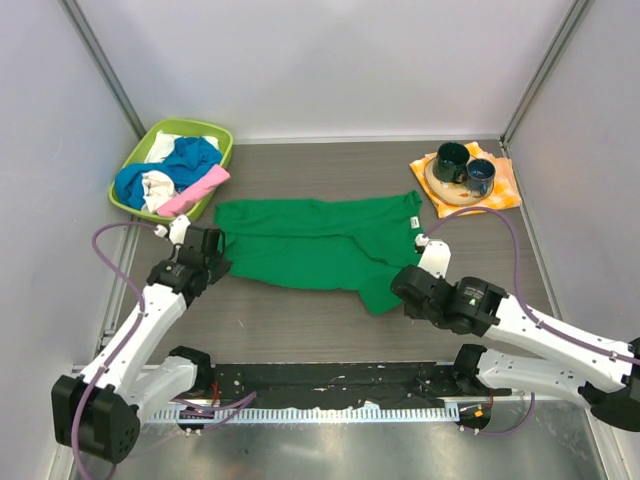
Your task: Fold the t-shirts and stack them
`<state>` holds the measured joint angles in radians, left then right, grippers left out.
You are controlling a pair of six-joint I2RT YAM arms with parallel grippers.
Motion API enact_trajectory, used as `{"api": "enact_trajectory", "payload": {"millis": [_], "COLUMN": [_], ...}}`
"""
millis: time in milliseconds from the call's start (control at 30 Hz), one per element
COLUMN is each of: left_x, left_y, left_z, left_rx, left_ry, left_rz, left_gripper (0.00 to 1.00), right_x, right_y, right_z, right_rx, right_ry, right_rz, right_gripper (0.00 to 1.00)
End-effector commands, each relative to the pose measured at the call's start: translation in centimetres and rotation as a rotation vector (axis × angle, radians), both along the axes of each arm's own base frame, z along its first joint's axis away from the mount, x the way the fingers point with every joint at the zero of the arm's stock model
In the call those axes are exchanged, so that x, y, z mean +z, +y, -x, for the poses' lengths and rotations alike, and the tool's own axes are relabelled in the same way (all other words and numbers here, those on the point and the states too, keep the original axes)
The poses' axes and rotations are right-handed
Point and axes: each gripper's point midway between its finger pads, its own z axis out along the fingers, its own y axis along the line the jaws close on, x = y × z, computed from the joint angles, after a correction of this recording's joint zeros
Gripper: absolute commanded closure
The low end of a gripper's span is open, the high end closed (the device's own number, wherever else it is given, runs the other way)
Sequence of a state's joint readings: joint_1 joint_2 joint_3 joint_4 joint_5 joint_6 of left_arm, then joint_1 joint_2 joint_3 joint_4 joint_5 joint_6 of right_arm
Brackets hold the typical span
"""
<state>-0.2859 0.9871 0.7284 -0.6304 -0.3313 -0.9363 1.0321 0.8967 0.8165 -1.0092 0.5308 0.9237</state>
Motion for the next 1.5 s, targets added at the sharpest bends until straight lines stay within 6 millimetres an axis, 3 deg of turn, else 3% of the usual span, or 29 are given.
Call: {"api": "enact_trajectory", "payload": {"millis": [0, 233, 433, 600, 900, 1167, 1467], "left_x": [-0.2, -0.2, -0.2, 1.6, 4.1, 4.7, 1.5], "left_y": [0.7, 0.9, 0.0, -0.7, -1.1, -0.2, 1.4], "left_z": [2.1, 2.0, -0.8, -3.4, -6.6, -9.0, -10.8], "left_rx": [0.02, 0.029, 0.011, 0.0, -0.002, 0.027, 0.067], "left_ry": [0.015, 0.009, 0.015, -0.007, -0.028, -0.016, 0.061], "left_rz": [0.007, -0.002, -0.006, -0.009, -0.04, -0.101, -0.113], "left_gripper": [0.98, 0.95, 0.94, 0.94, 0.92, 0.92, 0.92], "right_x": [2.6, 5.7, 8.2, 10.1, 10.0, 8.5, 6.4], "right_y": [-2.1, -2.2, -0.6, 0.5, -0.6, 0.9, 1.3], "right_z": [0.1, -1.4, -4.5, -7.8, -13.8, -18.7, -22.8], "right_rx": [-0.058, -0.081, -0.095, -0.082, -0.123, -0.103, -0.11], "right_ry": [-0.054, -0.142, -0.265, -0.322, -0.285, -0.24, -0.189], "right_rz": [-0.002, 0.002, 0.022, 0.033, -0.021, -0.043, -0.041], "right_gripper": [0.99, 0.99, 0.99, 0.99, 0.99, 0.99, 0.99]}}
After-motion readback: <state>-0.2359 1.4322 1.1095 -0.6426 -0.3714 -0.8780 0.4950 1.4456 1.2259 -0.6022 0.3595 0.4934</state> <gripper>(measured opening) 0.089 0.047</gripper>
